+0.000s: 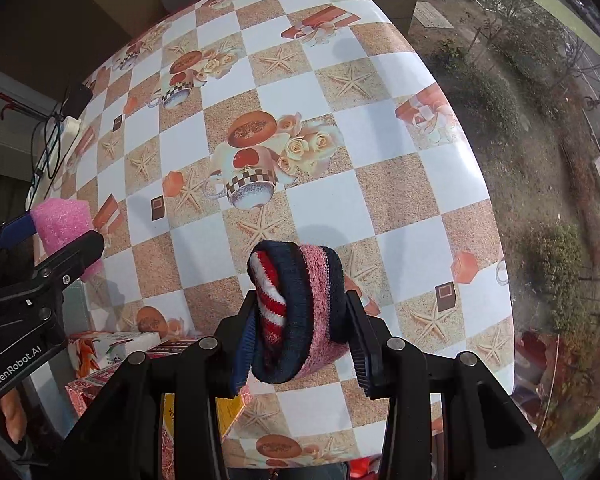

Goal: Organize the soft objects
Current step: 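Lift the pink sponge and striped knit cuff and carry them over the box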

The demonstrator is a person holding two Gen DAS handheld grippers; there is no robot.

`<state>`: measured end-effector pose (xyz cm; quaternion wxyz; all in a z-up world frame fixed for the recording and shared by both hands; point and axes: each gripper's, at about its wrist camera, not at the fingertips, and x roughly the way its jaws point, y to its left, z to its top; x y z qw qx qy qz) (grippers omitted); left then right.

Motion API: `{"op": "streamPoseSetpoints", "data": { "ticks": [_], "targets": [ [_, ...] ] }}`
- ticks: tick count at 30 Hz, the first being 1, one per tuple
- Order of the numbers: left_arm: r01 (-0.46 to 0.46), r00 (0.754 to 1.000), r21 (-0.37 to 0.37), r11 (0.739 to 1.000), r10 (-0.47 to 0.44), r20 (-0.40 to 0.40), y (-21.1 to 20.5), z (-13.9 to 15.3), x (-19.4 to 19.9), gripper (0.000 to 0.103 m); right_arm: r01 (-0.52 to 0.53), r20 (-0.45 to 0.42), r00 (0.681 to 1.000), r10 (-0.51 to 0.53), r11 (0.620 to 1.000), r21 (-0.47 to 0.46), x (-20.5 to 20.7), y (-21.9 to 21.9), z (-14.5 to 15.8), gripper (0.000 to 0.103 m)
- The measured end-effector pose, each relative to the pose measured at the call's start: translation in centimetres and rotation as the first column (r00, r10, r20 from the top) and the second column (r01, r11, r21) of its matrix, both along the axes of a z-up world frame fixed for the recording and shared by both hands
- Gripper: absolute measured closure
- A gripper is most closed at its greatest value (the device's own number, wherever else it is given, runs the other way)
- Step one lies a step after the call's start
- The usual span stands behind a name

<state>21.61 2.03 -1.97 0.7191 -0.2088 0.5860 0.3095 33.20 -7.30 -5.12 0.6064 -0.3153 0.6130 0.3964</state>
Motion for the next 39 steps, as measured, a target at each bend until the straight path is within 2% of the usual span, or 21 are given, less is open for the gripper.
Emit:
{"op": "streamPoseSetpoints", "data": {
  "ticks": [9,19,31,39],
  "targets": [
    [0.159,0.984,0.047,0.986,-0.163,0.073,-5.7,3.5,3.0,0.028,0.079,0.039,0.996,-0.079,0.997,0.011,1.2,-4.1,2.3,0.060],
    [0.274,0.951,0.056,0.960,-0.279,0.131,-10.6,5.9,3.7,0.028,0.140,0.082,0.987,-0.142,0.990,0.020,1.5,-7.7,4.5,0.060],
    [0.386,0.906,0.060,0.920,-0.391,0.163,-16.2,7.4,1.8,0.028,0.188,0.098,0.977,-0.187,0.982,-0.002,0.3,-11.9,5.0,0.060],
    [0.433,0.885,0.035,0.901,-0.433,0.170,-18.7,7.4,-1.7,0.028,0.194,0.089,0.977,-0.192,0.981,-0.015,-1.4,-13.5,5.1,0.060]
  ]
}}
